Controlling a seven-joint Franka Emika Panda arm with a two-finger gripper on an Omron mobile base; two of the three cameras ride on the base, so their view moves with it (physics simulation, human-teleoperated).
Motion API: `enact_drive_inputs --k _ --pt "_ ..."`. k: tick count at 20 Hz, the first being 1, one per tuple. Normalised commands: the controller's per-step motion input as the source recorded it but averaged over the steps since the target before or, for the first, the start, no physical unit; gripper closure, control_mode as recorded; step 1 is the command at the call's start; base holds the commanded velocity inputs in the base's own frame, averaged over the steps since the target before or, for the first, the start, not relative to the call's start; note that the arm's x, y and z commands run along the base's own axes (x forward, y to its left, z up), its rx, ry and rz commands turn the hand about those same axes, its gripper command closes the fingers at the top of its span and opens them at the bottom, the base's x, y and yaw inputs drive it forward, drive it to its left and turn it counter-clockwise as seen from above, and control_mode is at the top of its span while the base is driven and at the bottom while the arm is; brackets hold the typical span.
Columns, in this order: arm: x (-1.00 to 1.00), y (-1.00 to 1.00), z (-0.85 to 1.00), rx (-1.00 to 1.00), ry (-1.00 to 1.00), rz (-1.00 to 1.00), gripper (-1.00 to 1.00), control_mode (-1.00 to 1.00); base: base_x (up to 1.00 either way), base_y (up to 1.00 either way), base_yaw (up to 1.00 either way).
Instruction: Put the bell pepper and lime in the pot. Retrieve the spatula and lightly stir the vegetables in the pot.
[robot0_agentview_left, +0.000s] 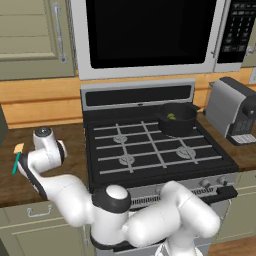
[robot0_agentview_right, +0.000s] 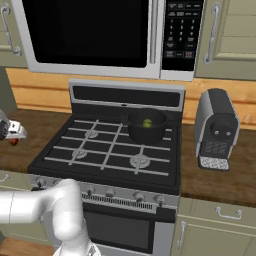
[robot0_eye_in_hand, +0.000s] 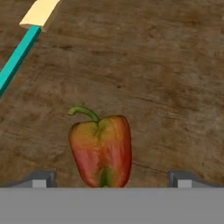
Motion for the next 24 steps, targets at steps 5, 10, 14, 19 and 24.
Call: enact_drive_inputs --k 5,10,14,19,24 --pt "0.29 0.21 -0.3 0.0 0.03 0.0 -1.0 -1.0 0.0 0.0 0.0" --pt "0.26 0.16 -0.29 -0.01 0.02 0.0 1.0 -1.0 0.0 0.0 0.0" --pt "0.21 0.11 -0.32 0.0 0.01 0.0 1.0 -1.0 0.0 0.0 0.0" --pt "-0.41 -0.12 -0.06 0.0 -0.01 0.0 1.0 -1.0 0.0 0.0 0.0" --pt "-0.7 -0.77 0.21 0.0 -0.07 0.0 1.0 -1.0 0.0 0.0 0.0"
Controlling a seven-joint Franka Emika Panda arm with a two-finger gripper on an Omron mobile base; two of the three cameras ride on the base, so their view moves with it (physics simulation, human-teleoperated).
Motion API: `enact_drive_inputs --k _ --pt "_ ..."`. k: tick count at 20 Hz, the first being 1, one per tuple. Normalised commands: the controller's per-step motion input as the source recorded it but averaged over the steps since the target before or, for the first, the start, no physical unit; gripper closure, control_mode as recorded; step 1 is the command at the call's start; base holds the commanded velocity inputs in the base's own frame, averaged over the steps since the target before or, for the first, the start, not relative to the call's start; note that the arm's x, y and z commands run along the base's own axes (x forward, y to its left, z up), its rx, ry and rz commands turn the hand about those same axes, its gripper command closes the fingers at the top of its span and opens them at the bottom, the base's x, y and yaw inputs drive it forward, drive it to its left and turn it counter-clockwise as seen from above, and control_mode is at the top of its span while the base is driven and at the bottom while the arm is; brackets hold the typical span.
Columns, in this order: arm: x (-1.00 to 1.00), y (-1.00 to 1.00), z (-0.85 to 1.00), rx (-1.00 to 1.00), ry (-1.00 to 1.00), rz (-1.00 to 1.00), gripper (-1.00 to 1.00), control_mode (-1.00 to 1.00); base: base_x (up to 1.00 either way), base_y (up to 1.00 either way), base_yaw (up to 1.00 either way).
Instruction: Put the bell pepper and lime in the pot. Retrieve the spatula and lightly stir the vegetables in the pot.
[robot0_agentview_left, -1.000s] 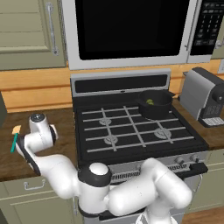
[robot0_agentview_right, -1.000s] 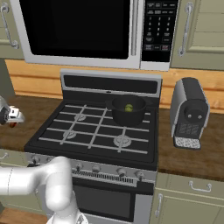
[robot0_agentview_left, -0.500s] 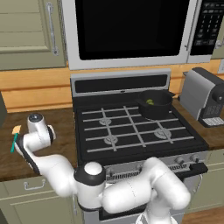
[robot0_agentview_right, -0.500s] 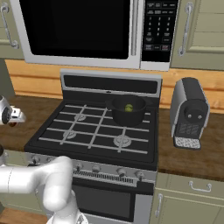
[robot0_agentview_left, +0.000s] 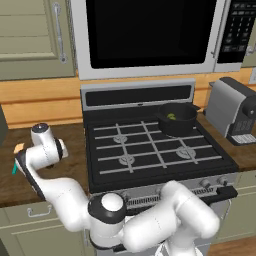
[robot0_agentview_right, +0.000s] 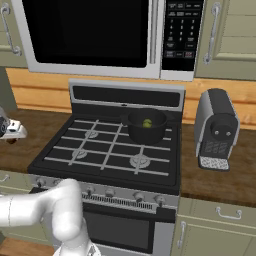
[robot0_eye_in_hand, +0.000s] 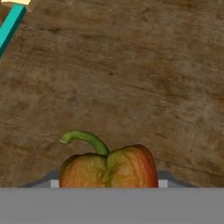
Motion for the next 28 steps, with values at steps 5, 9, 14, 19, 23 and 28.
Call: enact_drive_inputs --k 5,9,14,19,23,28 --pt "-0.37 -0.99 0.43 0.04 -0.06 0.0 1.0 -1.0 0.0 0.0 0.0" --pt "-0.58 -0.91 0.64 0.0 -0.08 0.0 1.0 -1.0 0.0 0.0 0.0" --pt "-0.41 -0.76 0.58 0.0 -0.05 0.0 1.0 -1.0 0.0 0.0 0.0" --pt "-0.38 -0.67 0.73 0.0 -0.18 0.0 1.0 -1.0 0.0 0.0 0.0" --pt "-0.27 -0.89 0.61 0.0 -0.04 -0.03 1.0 -1.0 0.0 0.0 0.0" --pt "-0.08 -0.97 0.58 0.04 -0.01 -0.05 1.0 -1.0 0.0 0.0 0.0"
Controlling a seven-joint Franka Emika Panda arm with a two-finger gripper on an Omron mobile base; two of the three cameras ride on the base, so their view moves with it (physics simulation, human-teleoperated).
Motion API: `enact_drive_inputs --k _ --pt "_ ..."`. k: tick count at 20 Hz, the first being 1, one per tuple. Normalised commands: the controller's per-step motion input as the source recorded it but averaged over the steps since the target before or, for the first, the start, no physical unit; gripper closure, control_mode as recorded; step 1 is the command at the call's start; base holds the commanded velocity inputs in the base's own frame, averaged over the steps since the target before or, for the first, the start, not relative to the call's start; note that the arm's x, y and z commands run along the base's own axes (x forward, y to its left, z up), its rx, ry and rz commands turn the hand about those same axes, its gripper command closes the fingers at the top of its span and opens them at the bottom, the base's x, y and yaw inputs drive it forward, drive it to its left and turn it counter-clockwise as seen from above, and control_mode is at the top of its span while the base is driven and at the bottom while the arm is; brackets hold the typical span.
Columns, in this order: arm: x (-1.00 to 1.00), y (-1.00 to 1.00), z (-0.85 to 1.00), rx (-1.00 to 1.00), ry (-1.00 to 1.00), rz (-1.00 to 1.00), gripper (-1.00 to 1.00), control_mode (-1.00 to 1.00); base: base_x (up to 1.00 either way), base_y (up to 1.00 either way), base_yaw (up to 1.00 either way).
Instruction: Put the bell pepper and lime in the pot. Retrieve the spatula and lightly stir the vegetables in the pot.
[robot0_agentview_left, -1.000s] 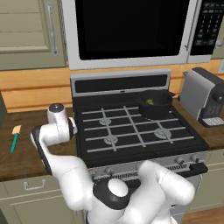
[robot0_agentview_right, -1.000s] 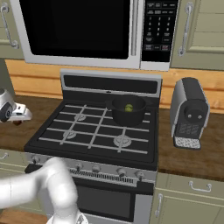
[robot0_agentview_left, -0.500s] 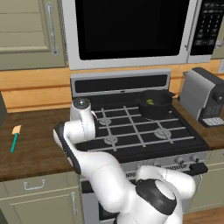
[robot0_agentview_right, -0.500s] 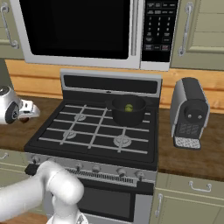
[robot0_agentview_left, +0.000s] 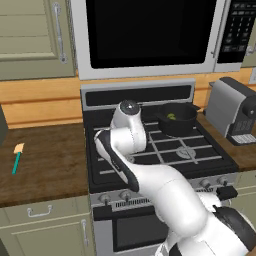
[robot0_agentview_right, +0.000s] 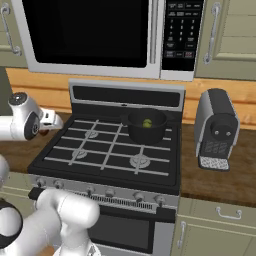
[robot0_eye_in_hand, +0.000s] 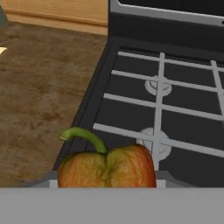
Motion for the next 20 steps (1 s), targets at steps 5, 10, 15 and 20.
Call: enact_drive_inputs --k 5,10,15,20 --pt "-0.11 -0.94 0.6 0.03 0.01 -0.05 1.0 -1.0 0.0 0.0 0.0" --pt "-0.11 -0.95 0.33 0.0 -0.01 -0.07 1.0 -1.0 0.0 0.0 0.0" --pt "0.0 -0.84 0.25 0.0 0.0 -0.21 1.0 -1.0 0.0 0.0 0.0" --pt "0.0 -0.78 0.29 0.02 0.02 -0.22 1.0 -1.0 0.0 0.0 0.0"
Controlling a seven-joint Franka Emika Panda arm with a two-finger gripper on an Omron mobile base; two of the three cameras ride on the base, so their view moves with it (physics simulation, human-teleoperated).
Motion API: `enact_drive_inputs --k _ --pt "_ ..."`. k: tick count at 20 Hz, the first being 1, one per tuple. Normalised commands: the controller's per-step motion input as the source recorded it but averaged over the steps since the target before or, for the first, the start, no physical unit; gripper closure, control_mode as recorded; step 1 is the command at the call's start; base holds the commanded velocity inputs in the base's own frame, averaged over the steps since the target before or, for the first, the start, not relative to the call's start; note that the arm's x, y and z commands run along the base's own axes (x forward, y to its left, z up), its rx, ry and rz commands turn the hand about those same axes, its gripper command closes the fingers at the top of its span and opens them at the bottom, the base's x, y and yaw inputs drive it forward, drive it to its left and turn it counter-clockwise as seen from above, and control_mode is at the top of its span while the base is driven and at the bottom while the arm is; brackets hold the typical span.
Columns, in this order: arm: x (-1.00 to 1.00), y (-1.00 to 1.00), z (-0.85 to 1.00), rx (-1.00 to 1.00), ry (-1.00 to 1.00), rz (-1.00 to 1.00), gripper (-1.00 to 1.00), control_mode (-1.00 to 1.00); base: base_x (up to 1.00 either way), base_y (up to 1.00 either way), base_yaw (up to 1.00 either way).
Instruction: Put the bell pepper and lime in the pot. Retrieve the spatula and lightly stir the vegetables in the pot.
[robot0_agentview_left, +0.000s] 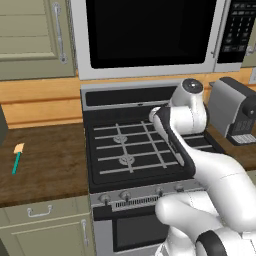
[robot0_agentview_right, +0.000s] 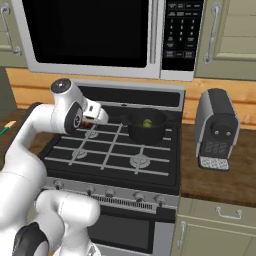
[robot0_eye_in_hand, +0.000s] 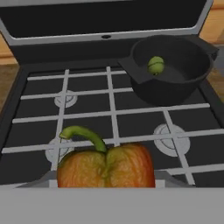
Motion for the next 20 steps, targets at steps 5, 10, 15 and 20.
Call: enact_drive_inputs --k 5,10,15,20 --pt "0.12 -0.78 0.11 0.06 0.0 -0.02 1.0 -1.0 0.0 0.0 0.0" --pt "0.27 -0.66 0.0 0.05 0.0 0.0 1.0 -1.0 0.0 0.0 0.0" --pt "0.33 -0.48 0.0 0.01 0.0 0.0 1.0 -1.0 0.0 0.0 0.0" --pt "0.41 -0.41 0.0 0.0 0.0 0.0 1.0 -1.0 0.0 0.0 0.0"
